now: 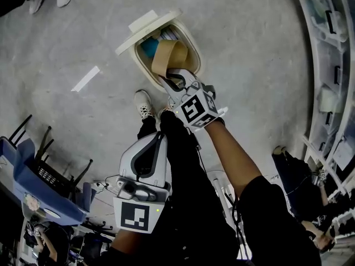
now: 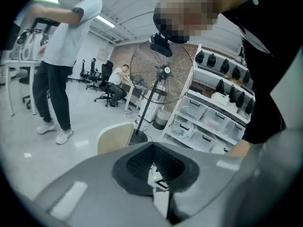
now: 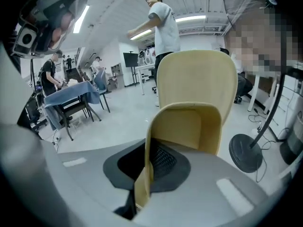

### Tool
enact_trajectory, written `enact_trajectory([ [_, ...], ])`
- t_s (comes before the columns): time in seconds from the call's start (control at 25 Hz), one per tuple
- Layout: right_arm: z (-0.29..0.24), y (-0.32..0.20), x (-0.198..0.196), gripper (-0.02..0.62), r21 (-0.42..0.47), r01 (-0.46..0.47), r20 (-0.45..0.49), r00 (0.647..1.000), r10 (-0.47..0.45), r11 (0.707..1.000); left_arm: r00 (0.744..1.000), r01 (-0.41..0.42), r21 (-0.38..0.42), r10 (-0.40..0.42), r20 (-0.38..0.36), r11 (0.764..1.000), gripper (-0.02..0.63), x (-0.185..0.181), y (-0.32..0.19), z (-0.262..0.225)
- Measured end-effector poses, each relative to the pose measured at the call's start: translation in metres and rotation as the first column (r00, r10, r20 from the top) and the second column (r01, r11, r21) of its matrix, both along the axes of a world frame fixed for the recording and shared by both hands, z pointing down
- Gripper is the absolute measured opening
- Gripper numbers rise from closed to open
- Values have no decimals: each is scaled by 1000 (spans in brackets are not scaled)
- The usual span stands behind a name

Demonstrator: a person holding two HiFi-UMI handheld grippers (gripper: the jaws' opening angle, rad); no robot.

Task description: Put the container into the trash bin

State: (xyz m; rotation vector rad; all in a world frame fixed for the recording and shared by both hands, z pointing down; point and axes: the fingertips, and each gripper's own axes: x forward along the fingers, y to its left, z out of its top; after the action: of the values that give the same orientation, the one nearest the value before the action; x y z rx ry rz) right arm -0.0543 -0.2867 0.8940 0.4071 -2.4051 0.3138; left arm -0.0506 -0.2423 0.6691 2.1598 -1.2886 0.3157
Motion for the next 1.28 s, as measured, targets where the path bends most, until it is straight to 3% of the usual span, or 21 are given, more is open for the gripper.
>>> enact_trajectory([
  [0.44, 41, 0, 0, 32, -50, 9, -75, 997, -13, 999, 1000, 5, -24, -5, -23, 1000, 1, 6, -6, 16],
  [0.48, 44, -1, 1, 58, -52, -2, -90, 996, -3, 999, 1000, 5, -28, -5, -24, 1000, 1, 6, -5, 17],
  [0.56, 49, -3, 3, 234, -58, -26, -116, 993, 19, 998, 1000, 5, -33, -6, -25, 999, 2, 6, -4, 18],
  [0.6, 51, -3, 4, 249, -58, -34, -124, 992, 27, 998, 1000, 5, -34, -6, -24, 999, 0, 6, -4, 19],
  [0.88, 48, -5, 7, 156, -52, -54, -112, 993, 48, 997, 1000, 5, -35, -6, -21, 999, 0, 4, -4, 21],
  [1.04, 37, -10, 7, 61, -28, -64, -98, 993, 61, 998, 1000, 1, -26, -1, -19, 1000, 0, 2, -5, 15],
  [1.28, 7, -16, 5, 24, 1, -61, -88, 994, 61, 998, 1000, -13, 10, 13, -8, 1000, 1, 1, -11, -8],
])
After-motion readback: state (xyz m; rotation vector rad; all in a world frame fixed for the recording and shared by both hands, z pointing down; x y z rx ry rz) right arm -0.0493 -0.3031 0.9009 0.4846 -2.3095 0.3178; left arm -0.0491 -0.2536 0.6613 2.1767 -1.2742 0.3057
